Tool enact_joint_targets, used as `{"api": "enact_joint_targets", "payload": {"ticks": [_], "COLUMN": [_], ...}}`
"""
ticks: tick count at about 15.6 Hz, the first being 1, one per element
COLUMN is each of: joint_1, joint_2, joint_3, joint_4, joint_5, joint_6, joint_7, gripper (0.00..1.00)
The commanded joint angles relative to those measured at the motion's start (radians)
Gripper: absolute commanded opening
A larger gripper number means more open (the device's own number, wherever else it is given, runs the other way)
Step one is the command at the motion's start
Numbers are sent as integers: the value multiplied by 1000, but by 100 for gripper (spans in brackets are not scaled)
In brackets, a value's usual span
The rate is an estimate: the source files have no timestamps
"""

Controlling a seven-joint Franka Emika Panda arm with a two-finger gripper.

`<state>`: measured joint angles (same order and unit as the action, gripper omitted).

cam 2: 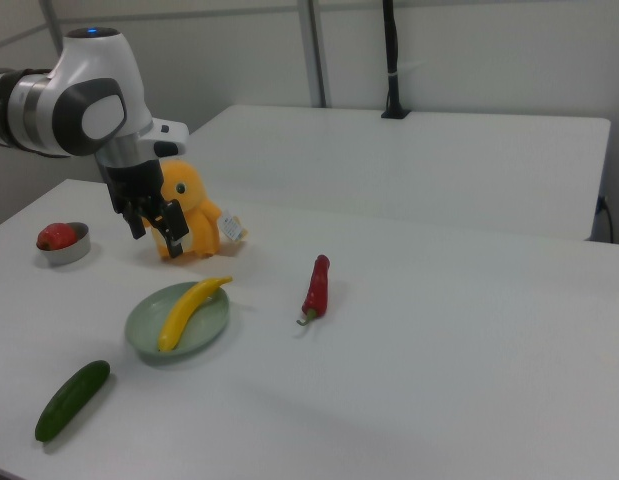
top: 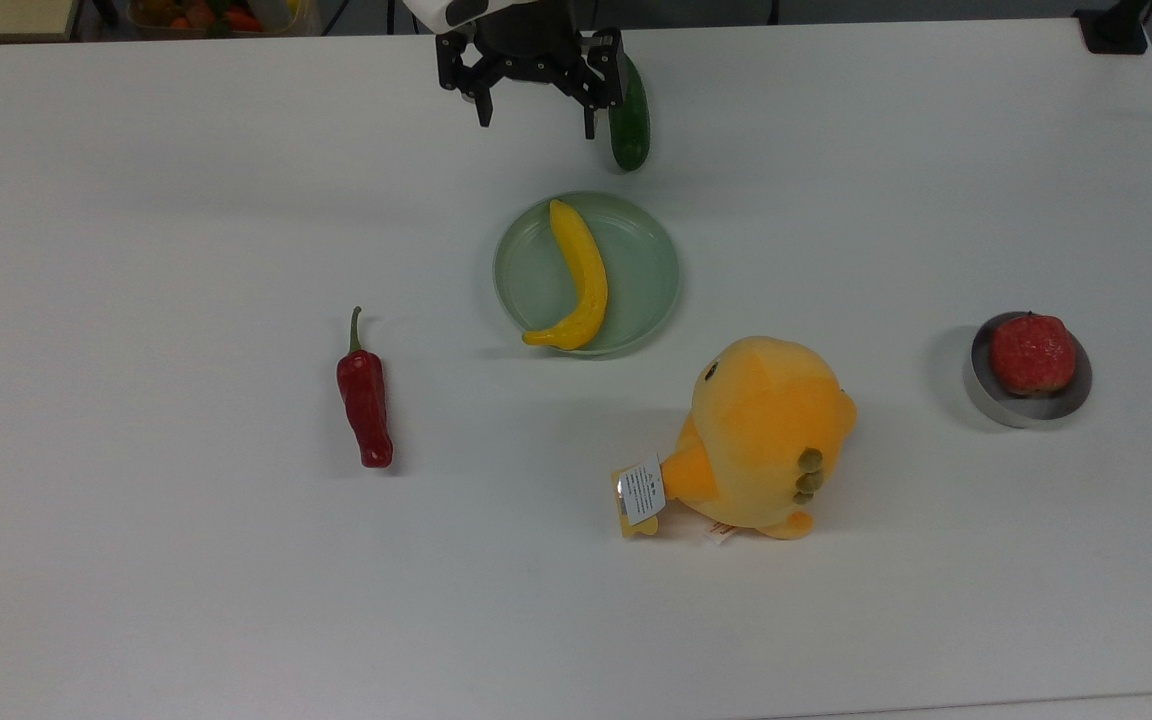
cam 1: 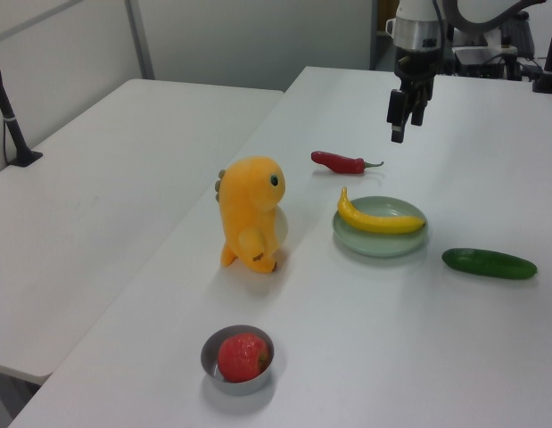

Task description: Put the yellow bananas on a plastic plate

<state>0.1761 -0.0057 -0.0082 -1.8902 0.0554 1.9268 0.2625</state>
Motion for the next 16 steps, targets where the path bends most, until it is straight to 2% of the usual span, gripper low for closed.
{"api": "enact_joint_targets", "payload": {"ticks": [1,8,11,16], "joint_1": [17,-15,-20,-24], "joint_2": [15,15,15,16], "joint_3": [-10,45,76,79], "joint_4": [19,14,13,11], "joint_5": [24,21,-18,-20], "joint_6": [-8,-9,-9,-12], "joint_7": [-25,-25,-23,-22], "gripper": [100,100,100,100]}}
